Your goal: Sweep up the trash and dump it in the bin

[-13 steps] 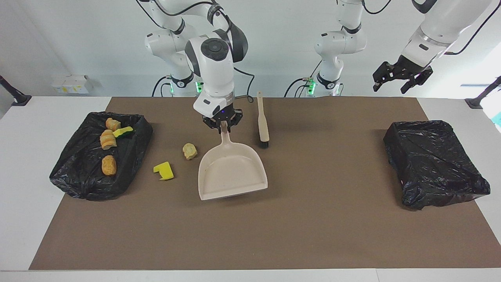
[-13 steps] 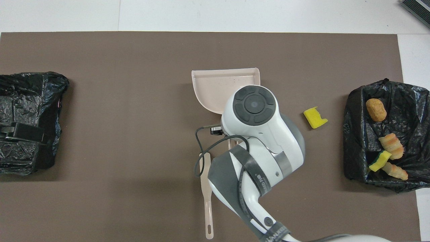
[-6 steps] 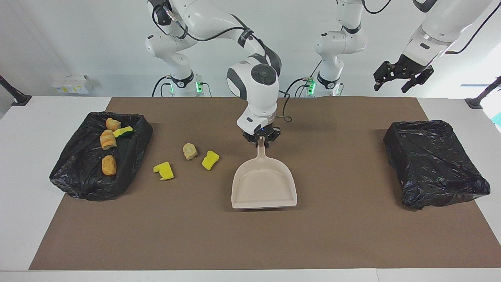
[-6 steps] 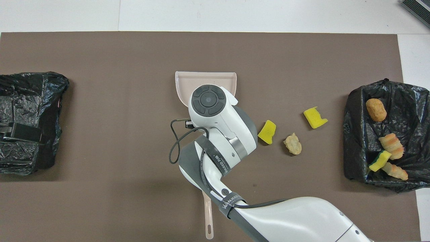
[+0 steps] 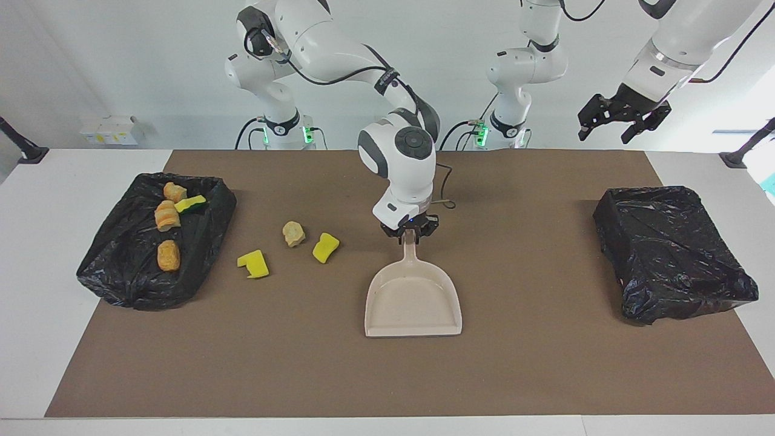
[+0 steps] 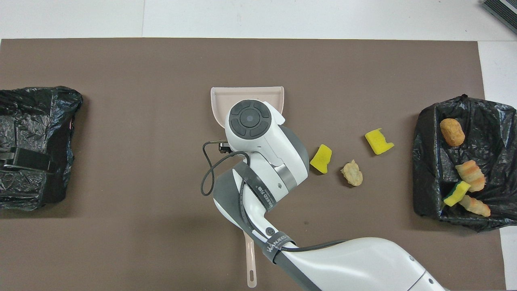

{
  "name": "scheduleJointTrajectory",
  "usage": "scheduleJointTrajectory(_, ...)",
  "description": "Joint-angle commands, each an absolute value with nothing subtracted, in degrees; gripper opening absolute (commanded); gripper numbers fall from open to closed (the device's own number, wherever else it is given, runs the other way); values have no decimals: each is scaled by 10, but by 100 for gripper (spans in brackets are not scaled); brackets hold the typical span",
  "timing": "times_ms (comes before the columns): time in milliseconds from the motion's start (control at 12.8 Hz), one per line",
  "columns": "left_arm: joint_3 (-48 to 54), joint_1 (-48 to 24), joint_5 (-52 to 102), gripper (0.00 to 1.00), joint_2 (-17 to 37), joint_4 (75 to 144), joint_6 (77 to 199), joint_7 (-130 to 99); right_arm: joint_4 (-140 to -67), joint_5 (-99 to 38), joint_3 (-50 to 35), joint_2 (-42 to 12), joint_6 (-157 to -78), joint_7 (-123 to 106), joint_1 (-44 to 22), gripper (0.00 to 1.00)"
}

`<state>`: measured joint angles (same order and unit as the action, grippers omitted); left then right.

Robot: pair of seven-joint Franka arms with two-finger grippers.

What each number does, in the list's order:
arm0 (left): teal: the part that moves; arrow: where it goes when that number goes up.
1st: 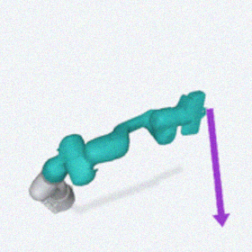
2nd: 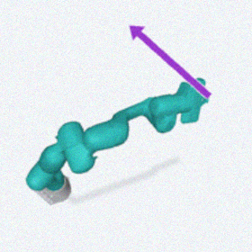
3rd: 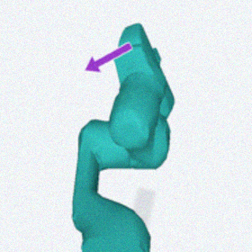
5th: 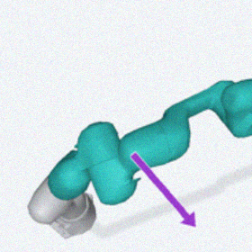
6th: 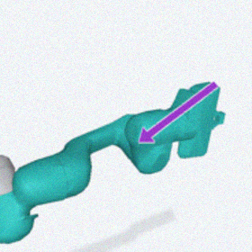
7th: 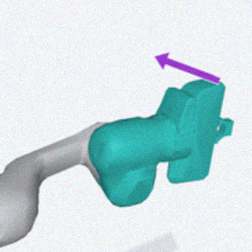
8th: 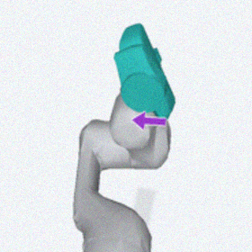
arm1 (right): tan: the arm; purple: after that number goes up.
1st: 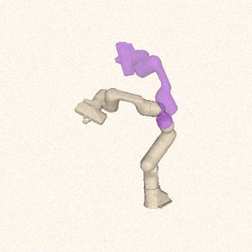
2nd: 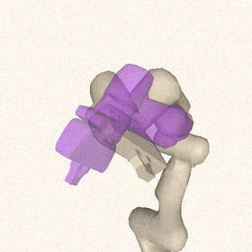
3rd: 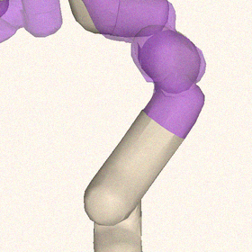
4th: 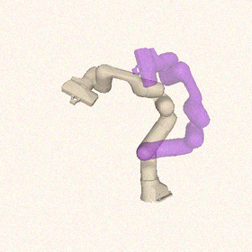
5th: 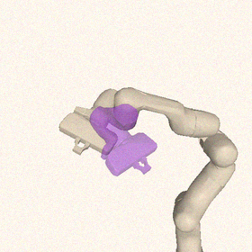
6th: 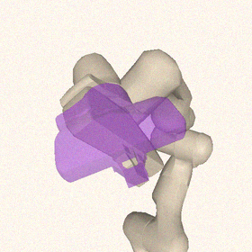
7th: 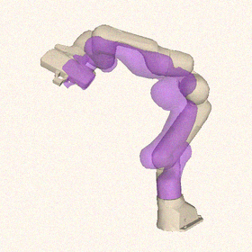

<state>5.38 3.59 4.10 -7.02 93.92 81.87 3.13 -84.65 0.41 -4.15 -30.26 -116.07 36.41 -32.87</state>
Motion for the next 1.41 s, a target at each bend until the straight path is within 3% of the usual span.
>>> scheduleJointTrajectory(0,59,44,33,100,-75,935,810,32,-867,5,-42,-266,-1136,364,-330,100)
scheduleJointTrajectory(313,59,44,34,100,-75,935,810,32,-922,-17,-47,-187,-1086,381,-349,100)
scheduleJointTrajectory(548,59,44,33,100,-75,935,809,32,-1015,-24,-51,-126,-1098,472,-393,100)
scheduleJointTrajectory(939,59,44,33,100,-75,935,810,32,-1209,-61,-51,-27,-1235,523,-443,100)
scheduleJointTrajectory(1330,59,44,34,100,-75,935,809,33,-1295,-63,-51,-15,-1290,570,-478,100)
